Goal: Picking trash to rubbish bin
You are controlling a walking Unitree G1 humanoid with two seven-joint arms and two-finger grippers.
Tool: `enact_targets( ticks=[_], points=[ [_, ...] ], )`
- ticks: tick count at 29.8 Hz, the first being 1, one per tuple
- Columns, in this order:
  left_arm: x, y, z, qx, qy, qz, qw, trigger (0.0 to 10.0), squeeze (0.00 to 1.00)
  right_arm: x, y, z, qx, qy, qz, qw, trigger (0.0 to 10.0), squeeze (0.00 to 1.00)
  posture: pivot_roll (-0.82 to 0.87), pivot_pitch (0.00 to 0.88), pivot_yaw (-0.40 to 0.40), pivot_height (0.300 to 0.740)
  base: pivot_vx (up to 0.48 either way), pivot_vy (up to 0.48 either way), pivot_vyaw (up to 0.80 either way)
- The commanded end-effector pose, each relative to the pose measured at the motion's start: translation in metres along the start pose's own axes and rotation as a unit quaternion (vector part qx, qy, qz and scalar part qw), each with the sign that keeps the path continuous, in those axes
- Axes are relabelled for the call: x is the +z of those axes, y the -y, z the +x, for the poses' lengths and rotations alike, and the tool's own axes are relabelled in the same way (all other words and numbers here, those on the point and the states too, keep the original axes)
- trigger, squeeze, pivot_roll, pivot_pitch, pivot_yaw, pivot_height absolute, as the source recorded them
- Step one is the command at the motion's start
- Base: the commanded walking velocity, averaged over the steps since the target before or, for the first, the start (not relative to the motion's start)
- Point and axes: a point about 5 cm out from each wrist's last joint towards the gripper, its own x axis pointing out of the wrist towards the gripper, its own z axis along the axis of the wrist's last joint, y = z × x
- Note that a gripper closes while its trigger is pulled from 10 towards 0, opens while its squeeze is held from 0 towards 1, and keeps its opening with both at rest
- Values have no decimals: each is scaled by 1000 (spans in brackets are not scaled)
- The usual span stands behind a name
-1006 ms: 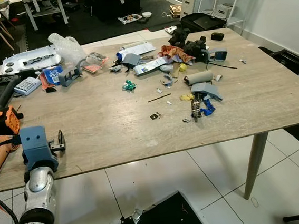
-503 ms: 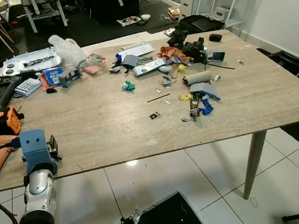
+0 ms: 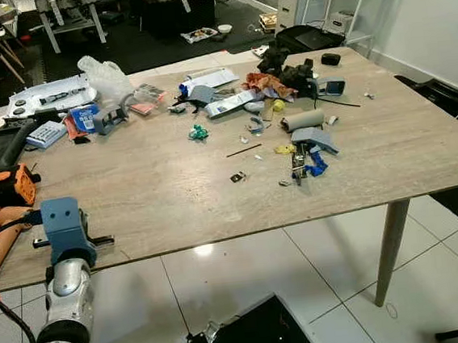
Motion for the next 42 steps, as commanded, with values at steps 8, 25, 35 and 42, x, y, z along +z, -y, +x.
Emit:
enact_targets(
  ticks=[8,25,35,42],
  points=[
    [14,9,8,-36,32,-172,984,392,0,-5,-9,0,12,-14,1,1000,10000,0,-230,229,41,740,0,0,0],
    [42,2,19,-42,59,6,997,10000,1000,-10,-17,0,19,-20,4,1000,10000,0,-222,250,58,740,0,0,0],
    [5,6,12,-31,-57,8,998,10000,1000,-16,-20,0,19,-26,11,999,10000,0,-239,258,65,740,0,0,0],
    [5,3,13,-11,-67,-14,998,10000,0,-20,-19,-1,17,-30,14,999,10000,0,-245,260,60,740,0,0,0]
  ],
)
